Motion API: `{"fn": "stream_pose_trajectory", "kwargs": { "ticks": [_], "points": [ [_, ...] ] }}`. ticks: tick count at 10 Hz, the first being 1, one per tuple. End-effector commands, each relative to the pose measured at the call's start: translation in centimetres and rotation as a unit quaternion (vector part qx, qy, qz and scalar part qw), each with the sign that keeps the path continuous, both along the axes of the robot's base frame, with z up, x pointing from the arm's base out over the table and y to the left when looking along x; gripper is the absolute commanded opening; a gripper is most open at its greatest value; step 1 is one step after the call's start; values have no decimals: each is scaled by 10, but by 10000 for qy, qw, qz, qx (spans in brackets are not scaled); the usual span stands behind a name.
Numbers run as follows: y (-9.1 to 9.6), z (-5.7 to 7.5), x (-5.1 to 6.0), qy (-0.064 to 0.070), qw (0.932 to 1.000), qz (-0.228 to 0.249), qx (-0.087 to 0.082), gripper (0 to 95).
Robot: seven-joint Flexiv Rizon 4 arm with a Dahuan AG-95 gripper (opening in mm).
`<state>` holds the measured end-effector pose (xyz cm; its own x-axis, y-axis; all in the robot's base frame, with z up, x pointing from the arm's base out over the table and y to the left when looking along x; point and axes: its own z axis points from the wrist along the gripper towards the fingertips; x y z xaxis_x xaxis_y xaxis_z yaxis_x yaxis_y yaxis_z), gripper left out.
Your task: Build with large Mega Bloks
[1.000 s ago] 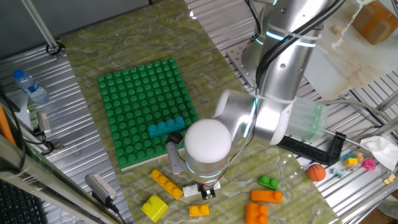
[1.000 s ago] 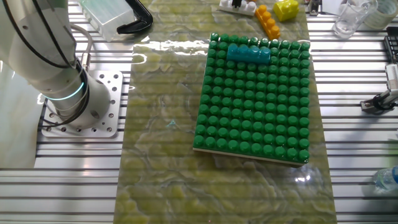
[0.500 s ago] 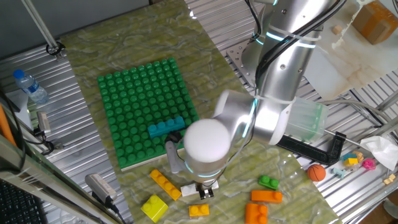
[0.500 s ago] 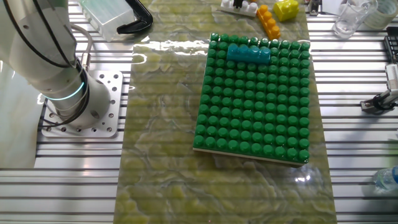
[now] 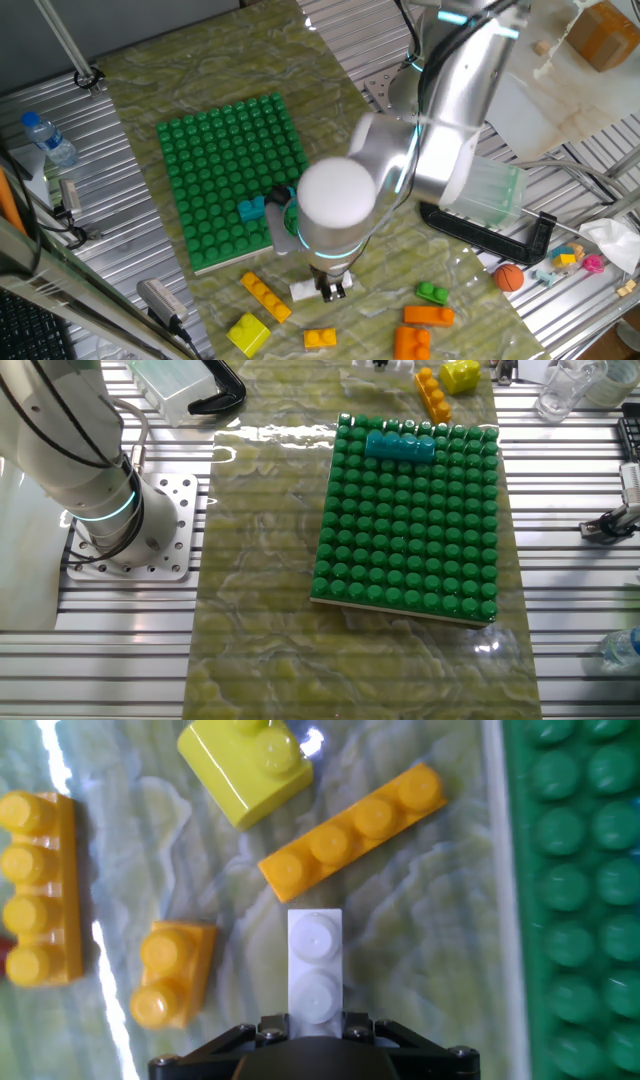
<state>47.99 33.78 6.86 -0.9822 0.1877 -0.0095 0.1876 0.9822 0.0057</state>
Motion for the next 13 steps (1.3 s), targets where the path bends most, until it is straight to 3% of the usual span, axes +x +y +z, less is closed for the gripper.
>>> {"fn": "stream_pose_trajectory", "kwargs": {
  "ticks": [1,3,4,5,7,8,11,13],
  "points": [
    [-22,17,-10,-149,9998,30,-110,0],
    [-54,40,-9,-265,9996,29,-95,0],
    [-66,46,-9,-267,9996,57,-80,0],
    [-90,58,-11,-256,9996,117,-54,0],
    [-118,66,-13,-254,9994,237,-34,0],
    [-126,66,-13,-253,9991,333,-28,0],
    [-126,66,-13,-235,9988,424,114,0],
    [-126,66,-13,-198,9998,17,91,0]
  ]
}}
